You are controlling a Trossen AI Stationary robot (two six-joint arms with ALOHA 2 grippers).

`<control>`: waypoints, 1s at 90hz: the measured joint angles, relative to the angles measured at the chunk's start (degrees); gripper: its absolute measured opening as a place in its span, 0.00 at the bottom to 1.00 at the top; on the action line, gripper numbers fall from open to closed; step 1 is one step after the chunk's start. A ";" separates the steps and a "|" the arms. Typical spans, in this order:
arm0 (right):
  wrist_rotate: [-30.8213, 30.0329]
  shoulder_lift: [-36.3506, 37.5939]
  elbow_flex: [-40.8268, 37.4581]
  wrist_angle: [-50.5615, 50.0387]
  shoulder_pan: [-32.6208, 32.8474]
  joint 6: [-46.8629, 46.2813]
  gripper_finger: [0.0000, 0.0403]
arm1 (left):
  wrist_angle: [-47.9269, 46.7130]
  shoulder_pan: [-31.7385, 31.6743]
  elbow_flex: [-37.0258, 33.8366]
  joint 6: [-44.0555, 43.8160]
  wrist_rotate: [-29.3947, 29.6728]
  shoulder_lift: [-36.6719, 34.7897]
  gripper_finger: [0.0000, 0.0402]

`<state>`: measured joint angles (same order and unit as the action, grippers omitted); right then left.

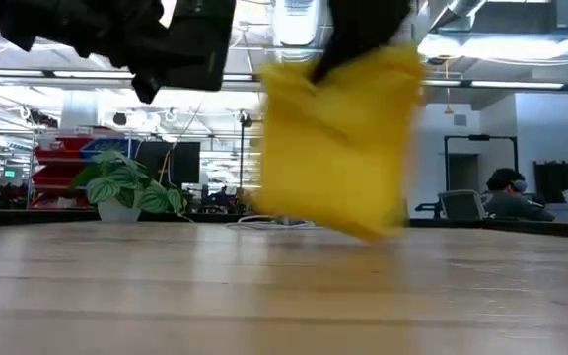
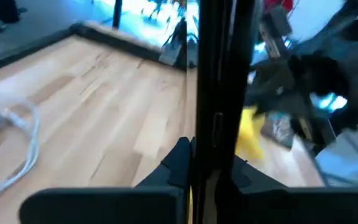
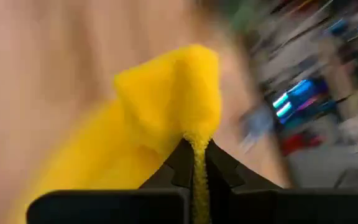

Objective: Apply microfiber cloth
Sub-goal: Wipe the cellphone using a microfiber cloth

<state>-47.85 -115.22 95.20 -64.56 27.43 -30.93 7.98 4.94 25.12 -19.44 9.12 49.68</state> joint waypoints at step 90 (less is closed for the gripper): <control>4.71 -3.00 -18.35 2.57 -1.24 -11.20 0.03 | -3.66 1.58 -0.02 0.35 2.28 -0.58 0.03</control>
<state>-43.13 -118.22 76.85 -61.99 26.19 -42.13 4.32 6.52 25.10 -19.09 11.39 49.10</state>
